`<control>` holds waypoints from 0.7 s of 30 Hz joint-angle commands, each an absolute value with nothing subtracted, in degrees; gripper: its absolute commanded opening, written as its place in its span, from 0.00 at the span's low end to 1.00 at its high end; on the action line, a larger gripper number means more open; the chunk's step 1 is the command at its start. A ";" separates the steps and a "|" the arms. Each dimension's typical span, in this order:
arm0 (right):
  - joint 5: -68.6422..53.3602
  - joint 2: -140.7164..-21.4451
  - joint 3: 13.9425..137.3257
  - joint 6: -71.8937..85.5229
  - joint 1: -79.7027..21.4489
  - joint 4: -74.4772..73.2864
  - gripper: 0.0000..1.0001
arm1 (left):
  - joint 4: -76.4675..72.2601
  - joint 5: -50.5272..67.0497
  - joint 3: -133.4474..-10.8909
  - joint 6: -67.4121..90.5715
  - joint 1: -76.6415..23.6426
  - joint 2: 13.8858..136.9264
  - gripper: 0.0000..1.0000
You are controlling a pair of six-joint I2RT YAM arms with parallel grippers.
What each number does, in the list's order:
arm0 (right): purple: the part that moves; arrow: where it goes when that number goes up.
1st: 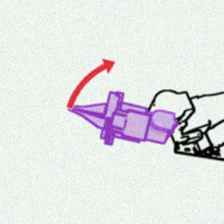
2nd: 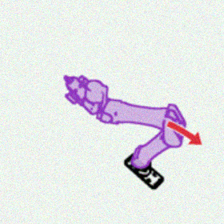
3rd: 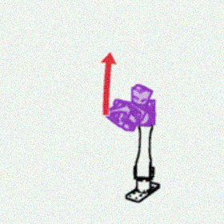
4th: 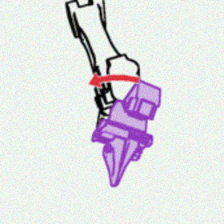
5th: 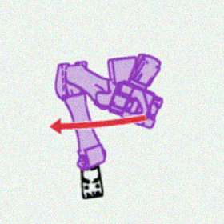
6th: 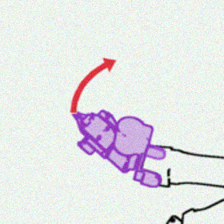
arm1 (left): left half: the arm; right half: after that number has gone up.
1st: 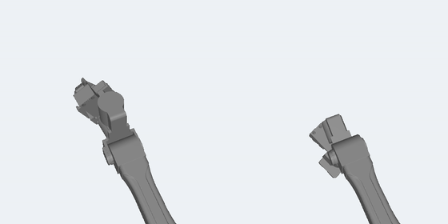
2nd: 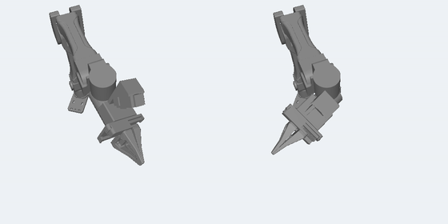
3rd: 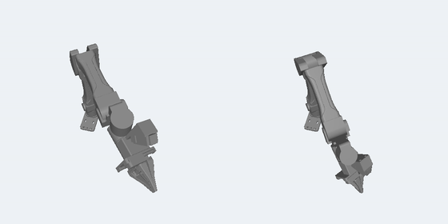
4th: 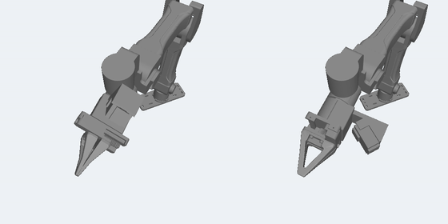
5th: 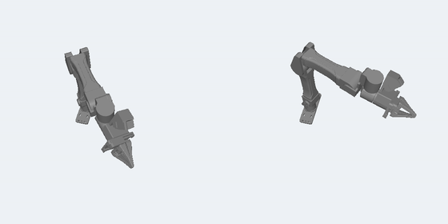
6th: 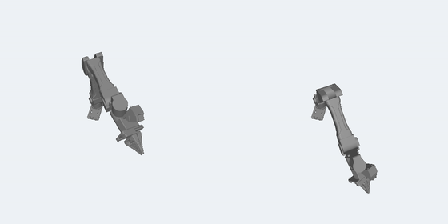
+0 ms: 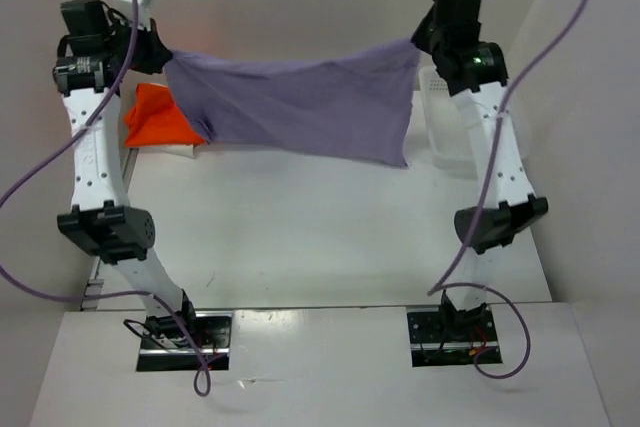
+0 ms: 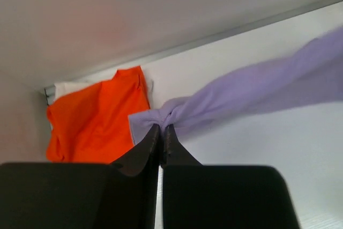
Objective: Fold and stack the t-shirts
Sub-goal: Flatten out the tshirt
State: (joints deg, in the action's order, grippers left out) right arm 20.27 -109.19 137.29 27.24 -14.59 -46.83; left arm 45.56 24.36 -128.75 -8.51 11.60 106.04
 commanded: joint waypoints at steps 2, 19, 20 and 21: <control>30.76 -95.21 130.73 23.03 -14.68 -51.86 0.00 | 41.93 30.75 -122.28 -4.38 12.13 95.90 0.00; 11.00 -57.05 66.65 49.22 -22.85 -70.66 0.00 | 55.89 11.78 -66.88 -26.45 14.06 72.69 0.00; 8.72 -57.04 65.66 49.83 -22.85 -70.66 0.00 | 55.90 11.26 -66.88 -27.06 14.06 73.47 0.00; 8.18 -56.34 65.05 49.83 -22.85 -70.66 0.00 | 55.90 11.25 -66.88 -27.07 14.06 73.48 0.00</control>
State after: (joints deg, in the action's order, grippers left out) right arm 13.52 -60.07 66.32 45.54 -22.55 -68.34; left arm 55.79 13.98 -65.32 -23.00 13.08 75.55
